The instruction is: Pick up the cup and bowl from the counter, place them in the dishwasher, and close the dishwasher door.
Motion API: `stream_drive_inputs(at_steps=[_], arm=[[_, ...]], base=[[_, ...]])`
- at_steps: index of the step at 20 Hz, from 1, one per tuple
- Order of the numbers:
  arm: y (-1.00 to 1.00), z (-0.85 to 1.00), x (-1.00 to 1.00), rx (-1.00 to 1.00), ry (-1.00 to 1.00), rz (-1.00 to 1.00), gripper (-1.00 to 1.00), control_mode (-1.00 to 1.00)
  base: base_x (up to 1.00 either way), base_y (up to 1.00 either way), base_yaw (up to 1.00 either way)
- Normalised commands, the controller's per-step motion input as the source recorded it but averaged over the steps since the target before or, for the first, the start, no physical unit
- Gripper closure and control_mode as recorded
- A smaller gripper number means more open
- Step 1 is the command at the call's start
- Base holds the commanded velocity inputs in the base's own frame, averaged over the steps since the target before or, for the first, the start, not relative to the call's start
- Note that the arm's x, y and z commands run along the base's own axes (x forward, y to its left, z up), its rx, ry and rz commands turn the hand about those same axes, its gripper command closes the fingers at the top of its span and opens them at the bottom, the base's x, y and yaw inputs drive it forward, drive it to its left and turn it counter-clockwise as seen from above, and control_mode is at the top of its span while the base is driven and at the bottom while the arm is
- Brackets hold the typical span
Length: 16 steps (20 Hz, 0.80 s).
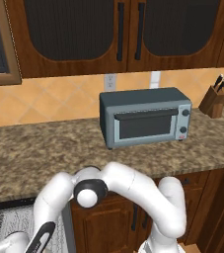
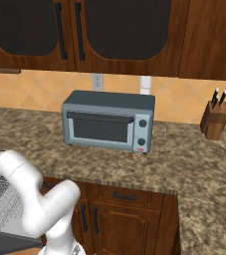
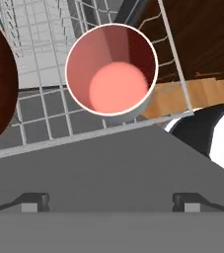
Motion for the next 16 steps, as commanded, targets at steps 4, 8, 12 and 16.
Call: stream_drive_inputs(at_steps=[4, 8, 12, 16], arm=[[0.00, -0.66, 0.66, 0.00, 0.00, 0.01, -1.00, -1.00], [0.00, -0.59, 0.71, 0.00, -0.04, 0.00, -1.00, -1.00], [0.03, -0.37, 0.78, 0.00, -0.13, 0.00, -1.00, -1.00], [0.00, -0.01, 0.82, -0.04, -0.22, 0.00, -1.00, -1.00]], base=[[0.00, 0.00, 0.00], [0.00, 0.00, 0.00], [0.00, 0.00, 0.00], [0.00, 0.00, 0.00]])
